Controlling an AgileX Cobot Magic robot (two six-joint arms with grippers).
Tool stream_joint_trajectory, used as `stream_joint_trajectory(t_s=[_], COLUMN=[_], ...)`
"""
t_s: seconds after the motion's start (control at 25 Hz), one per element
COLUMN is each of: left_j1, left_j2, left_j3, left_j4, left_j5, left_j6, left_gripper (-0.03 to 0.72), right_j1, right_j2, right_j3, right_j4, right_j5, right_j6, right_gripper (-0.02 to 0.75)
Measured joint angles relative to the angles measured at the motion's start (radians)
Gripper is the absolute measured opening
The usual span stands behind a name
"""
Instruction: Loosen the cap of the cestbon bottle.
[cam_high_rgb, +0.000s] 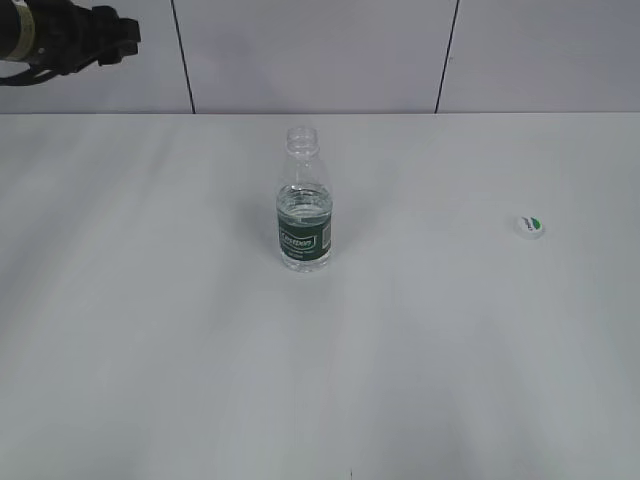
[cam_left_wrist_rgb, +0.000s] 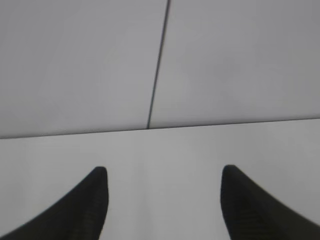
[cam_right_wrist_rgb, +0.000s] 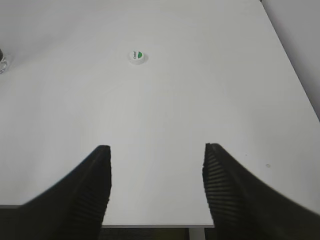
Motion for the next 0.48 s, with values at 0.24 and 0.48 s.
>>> stream_joint_trajectory(t_s=[0.24, 0.48], left_j1=[-0.114, -0.180], left_j2=[-0.005, -0.038], left_j3=[0.086, 0.099], left_j4=[-0.010, -0.013], left_j5=[0.226, 0.324], left_j6=[0.001, 0.025], left_gripper=[0.440, 0.440], right_j1=[0.000, 0.000], right_j2=[0.000, 0.000], right_j3=[0.000, 0.000], right_j4=[0.000, 0.000], right_j5=[0.000, 0.000], right_j6=[0.000, 0.000], right_gripper=[0.447, 0.447])
